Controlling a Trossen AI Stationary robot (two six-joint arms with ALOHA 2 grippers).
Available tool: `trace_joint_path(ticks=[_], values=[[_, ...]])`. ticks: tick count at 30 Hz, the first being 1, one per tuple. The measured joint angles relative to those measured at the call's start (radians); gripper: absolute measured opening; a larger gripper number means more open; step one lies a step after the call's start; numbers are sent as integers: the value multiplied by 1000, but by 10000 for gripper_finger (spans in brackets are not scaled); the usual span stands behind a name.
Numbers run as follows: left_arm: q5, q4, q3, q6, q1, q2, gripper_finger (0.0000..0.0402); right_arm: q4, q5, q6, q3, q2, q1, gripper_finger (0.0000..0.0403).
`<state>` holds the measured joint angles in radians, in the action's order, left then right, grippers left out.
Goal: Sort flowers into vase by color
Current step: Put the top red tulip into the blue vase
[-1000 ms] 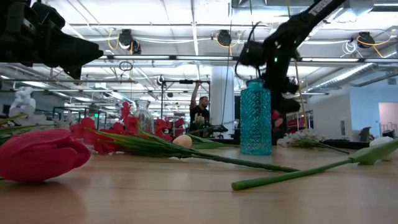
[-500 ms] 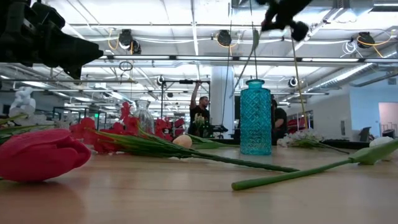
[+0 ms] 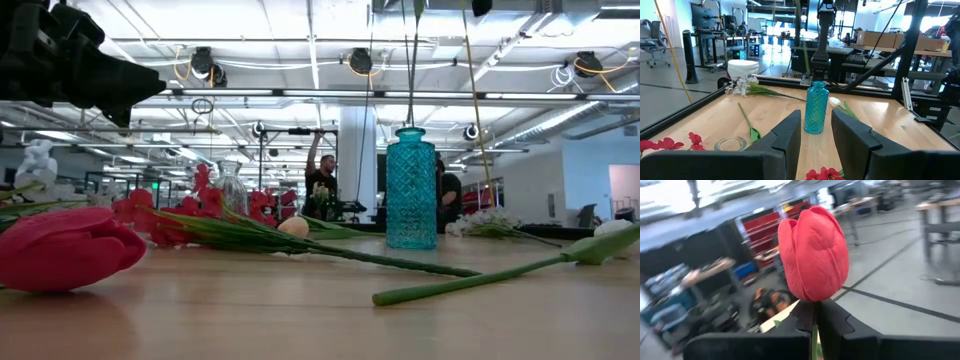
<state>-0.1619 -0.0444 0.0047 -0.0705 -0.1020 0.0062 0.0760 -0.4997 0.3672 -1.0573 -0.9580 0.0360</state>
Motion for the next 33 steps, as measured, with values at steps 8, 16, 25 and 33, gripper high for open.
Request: trace_joint_path(ticks=[8,16,25,33], values=[[0,0,0,0,0,0,116,-28,16,-84,0,0,-96,4],[0,0,0,0,0,0,116,-51,35,-174,0,2,-168,4],[0,0,0,0,0,0,116,-49,34,-223,0,-16,-206,4],[0,0,0,0,0,0,116,-50,34,-231,0,-39,-216,4]])
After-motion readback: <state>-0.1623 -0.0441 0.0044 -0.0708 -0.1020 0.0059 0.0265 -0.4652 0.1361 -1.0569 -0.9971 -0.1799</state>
